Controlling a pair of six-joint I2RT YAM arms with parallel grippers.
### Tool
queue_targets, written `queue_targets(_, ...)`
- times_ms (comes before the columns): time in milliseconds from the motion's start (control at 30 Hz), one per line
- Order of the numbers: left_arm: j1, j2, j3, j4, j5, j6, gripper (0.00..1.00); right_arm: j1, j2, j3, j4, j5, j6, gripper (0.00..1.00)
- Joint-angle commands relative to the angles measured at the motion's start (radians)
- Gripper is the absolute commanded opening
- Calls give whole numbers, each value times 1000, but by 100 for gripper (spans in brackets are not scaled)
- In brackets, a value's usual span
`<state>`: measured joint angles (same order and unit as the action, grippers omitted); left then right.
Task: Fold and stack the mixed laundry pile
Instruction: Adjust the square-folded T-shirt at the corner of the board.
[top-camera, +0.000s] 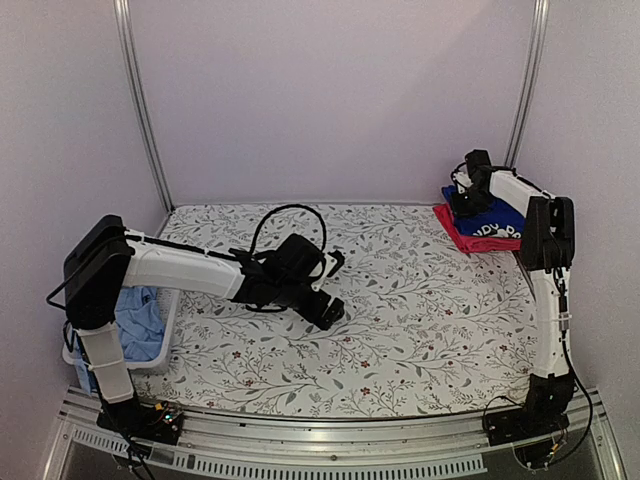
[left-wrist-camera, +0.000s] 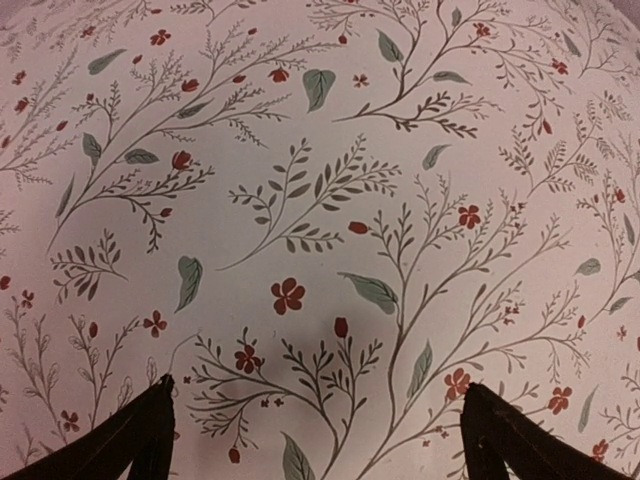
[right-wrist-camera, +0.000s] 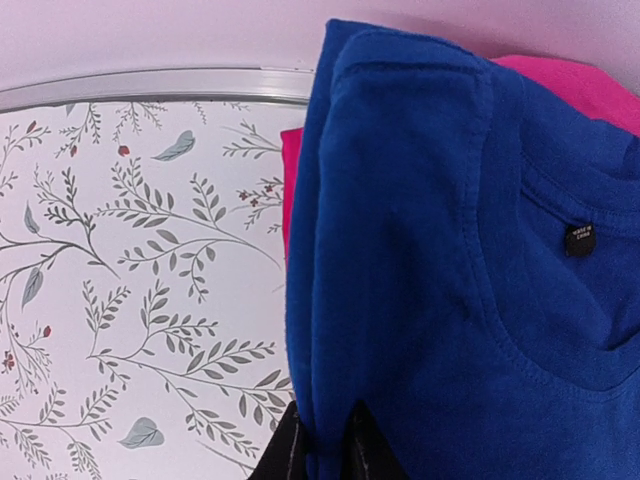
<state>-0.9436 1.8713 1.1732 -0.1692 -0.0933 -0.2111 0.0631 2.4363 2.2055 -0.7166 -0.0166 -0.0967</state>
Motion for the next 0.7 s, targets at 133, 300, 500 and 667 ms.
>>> queue_targets(133,13,-64,16,15,-34,-2,100,8,-72,-32,1,-22,-24,51)
queue_targets(300,47,-103,66,5,-43,-24,100,0,-142,-31,3,-36,-2,83)
queue_targets(500,149,-146,205,-112,-95,-148,100,-17,-272,-83,12,-88,38,99)
queue_targets(667,283,-220,301,-322,-83,-281,100,-18,-405,-200,40,-191,90,99)
